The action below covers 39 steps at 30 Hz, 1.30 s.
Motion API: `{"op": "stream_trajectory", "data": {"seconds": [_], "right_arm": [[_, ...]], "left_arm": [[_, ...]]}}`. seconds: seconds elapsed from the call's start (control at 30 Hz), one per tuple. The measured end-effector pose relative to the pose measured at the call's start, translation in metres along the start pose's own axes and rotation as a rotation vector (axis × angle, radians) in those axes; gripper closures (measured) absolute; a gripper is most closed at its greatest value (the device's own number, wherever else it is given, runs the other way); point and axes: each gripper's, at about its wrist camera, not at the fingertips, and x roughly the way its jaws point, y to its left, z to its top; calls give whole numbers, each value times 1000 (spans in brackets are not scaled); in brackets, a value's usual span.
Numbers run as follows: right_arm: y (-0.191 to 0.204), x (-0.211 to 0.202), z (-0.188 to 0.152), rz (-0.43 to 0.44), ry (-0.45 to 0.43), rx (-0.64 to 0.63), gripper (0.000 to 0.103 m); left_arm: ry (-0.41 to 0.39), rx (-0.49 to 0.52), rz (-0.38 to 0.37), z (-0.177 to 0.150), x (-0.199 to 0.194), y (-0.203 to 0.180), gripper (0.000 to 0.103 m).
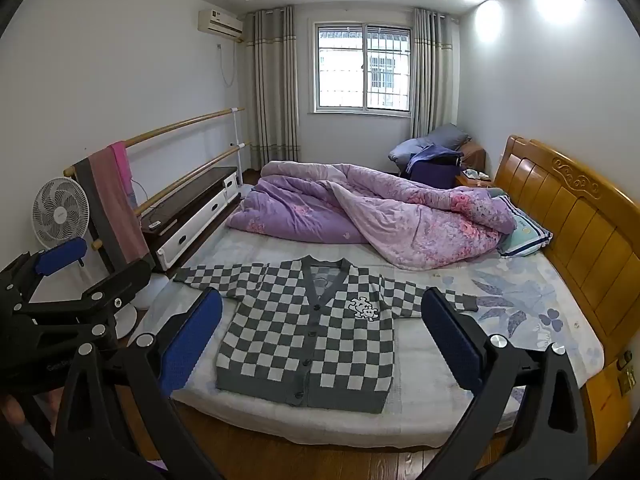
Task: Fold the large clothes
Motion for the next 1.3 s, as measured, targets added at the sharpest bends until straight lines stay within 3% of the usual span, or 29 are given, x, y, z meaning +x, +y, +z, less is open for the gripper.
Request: {"op": "stream_trajectory", "data": {"seconds": [1.3], "right_arm": [[-3,5,2,15,7,17,7]], "left_arm": [[9,13,12,0,1,-2,5]]}}
